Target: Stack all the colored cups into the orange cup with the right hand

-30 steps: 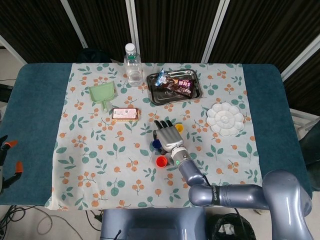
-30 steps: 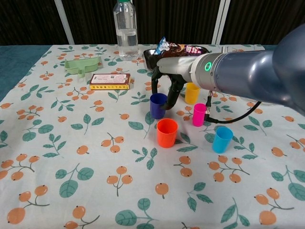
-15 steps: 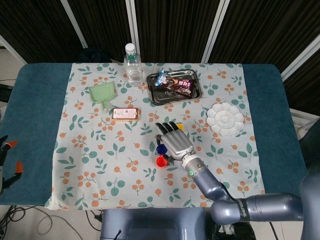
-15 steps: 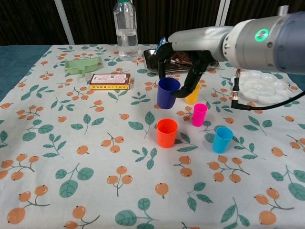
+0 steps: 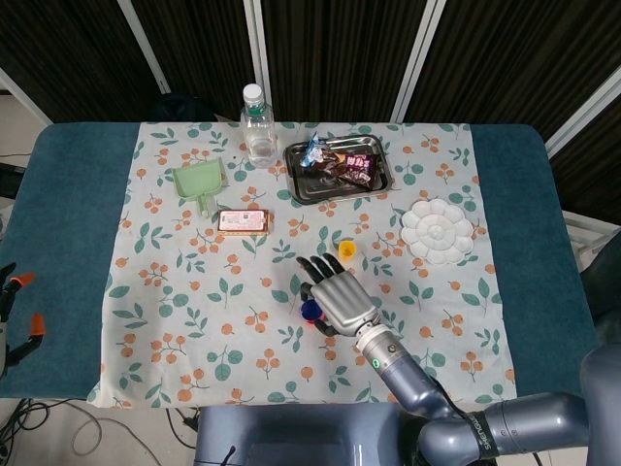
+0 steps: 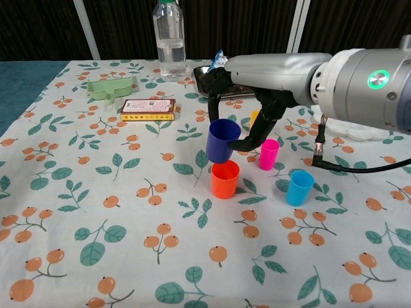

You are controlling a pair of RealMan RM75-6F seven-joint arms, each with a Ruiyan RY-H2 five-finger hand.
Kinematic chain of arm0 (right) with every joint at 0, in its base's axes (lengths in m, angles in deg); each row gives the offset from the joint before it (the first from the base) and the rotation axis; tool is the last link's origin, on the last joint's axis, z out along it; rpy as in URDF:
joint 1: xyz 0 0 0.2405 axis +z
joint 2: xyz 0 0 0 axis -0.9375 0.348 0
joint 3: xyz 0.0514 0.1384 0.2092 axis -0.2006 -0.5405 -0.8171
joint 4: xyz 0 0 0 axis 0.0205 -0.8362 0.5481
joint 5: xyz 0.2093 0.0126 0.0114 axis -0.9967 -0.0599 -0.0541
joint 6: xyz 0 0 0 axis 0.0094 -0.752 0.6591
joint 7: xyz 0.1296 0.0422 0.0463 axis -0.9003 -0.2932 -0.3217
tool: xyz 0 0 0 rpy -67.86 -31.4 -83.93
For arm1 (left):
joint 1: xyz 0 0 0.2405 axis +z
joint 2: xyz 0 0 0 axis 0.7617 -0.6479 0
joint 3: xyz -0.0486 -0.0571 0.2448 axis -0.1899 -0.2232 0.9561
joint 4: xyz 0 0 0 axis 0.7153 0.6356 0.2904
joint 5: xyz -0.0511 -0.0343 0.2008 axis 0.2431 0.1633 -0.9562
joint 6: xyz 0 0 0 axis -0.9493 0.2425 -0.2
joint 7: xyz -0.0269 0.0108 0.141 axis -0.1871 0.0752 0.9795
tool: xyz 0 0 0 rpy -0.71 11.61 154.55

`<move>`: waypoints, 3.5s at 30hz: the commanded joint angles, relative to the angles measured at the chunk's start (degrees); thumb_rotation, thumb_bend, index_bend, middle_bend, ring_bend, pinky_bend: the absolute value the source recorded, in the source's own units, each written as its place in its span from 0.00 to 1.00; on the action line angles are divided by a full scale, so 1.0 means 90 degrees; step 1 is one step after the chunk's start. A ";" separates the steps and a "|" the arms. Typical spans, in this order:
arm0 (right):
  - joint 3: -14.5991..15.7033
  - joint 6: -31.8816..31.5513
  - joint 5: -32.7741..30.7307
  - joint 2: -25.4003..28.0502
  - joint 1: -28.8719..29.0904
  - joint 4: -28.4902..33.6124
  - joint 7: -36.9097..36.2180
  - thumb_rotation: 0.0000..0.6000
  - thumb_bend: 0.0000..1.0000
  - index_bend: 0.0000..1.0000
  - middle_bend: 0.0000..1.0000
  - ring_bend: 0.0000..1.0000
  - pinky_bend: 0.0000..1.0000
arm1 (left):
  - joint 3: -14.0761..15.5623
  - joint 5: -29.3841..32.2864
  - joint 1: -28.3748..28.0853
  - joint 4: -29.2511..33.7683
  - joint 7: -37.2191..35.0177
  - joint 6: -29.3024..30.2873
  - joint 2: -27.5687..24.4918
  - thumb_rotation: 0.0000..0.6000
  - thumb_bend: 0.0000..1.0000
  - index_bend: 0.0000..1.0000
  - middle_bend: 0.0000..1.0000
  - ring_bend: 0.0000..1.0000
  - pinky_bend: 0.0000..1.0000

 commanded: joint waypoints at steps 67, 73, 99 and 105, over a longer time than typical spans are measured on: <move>-0.1225 0.1166 -0.2118 -0.0027 0.0649 -0.2762 0.0124 1.00 0.39 0.14 0.00 0.00 0.00 | 0.0001 0.0033 0.0006 -0.0050 0.0068 0.0003 0.0018 1.00 0.46 0.22 0.06 0.00 0.05; -0.1179 0.1635 -0.2536 -0.0327 0.0891 -0.3567 0.0131 1.00 0.39 0.17 0.00 0.00 0.00 | -0.0009 0.0061 0.0020 -0.0070 0.0102 0.0028 0.0018 1.00 0.46 0.22 0.06 0.00 0.05; -0.0631 0.2061 -0.2531 -0.0698 0.0938 -0.3965 -0.0122 1.00 0.40 0.20 0.00 0.00 0.00 | -0.0005 0.0112 0.0008 -0.0134 0.0136 -0.0032 0.0027 1.00 0.46 0.22 0.06 0.00 0.05; -0.0569 0.2084 -0.2475 -0.0778 0.0913 -0.4110 -0.0224 1.00 0.39 0.21 0.00 0.00 0.00 | -0.0025 0.0139 0.0013 -0.0145 0.0123 -0.0020 0.0021 1.00 0.46 0.22 0.06 0.00 0.05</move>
